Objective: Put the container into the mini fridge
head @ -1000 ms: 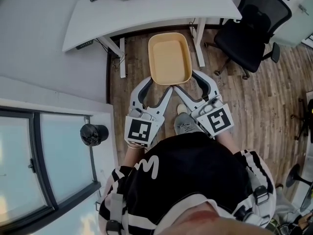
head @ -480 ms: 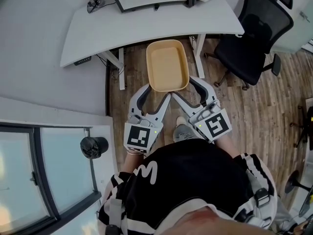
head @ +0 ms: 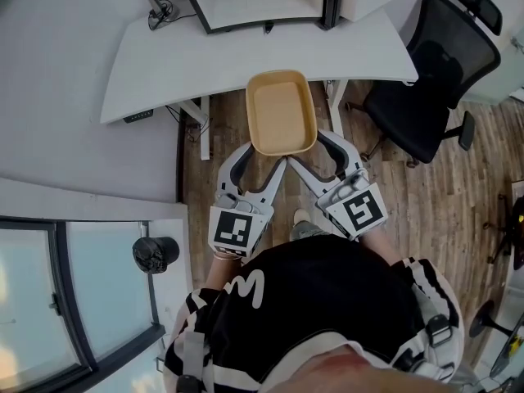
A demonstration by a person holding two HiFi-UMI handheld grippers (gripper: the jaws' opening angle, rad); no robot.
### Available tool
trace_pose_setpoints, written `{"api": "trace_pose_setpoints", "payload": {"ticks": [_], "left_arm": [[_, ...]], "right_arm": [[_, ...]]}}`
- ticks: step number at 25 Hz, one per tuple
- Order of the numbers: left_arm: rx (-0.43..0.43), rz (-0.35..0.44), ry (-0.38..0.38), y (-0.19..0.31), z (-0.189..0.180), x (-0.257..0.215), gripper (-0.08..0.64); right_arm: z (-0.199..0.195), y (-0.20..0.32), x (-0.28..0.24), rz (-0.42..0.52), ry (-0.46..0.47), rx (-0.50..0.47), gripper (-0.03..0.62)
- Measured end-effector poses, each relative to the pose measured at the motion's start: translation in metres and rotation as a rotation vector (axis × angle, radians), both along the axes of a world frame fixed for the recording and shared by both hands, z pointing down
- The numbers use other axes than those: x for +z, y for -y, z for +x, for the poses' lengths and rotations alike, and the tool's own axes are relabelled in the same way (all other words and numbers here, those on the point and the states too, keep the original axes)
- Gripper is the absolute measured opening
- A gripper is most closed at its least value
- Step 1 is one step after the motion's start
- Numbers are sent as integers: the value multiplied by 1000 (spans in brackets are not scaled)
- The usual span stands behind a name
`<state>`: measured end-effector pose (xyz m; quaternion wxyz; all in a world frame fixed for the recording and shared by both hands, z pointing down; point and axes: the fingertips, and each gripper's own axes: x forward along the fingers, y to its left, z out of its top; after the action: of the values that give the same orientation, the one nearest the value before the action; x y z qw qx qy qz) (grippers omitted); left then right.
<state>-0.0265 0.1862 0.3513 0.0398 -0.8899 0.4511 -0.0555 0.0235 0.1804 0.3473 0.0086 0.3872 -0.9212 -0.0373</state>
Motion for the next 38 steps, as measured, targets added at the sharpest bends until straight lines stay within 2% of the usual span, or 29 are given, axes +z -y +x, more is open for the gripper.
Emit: {"api": "trace_pose_setpoints", "payload": {"ticks": [8,16,24,34,38], "left_arm": [[-16,16,-8,45,7,-4,238],[-39,22,-19,68,11,-3,238],[-36,1,-19,73,12,3,238],[-55,1,-17,72,17,5,238],[-70,-28,-22,71,13,8,238]], "right_arm": [[7,46,-3,9,-7,-18,264],[12,70,-1,5,-10,-41,264],[12,74,6,-11,26,-38,264],[16,74,8,-14,8,-64,264],[12,74,13,-23,28,-78,264]]}}
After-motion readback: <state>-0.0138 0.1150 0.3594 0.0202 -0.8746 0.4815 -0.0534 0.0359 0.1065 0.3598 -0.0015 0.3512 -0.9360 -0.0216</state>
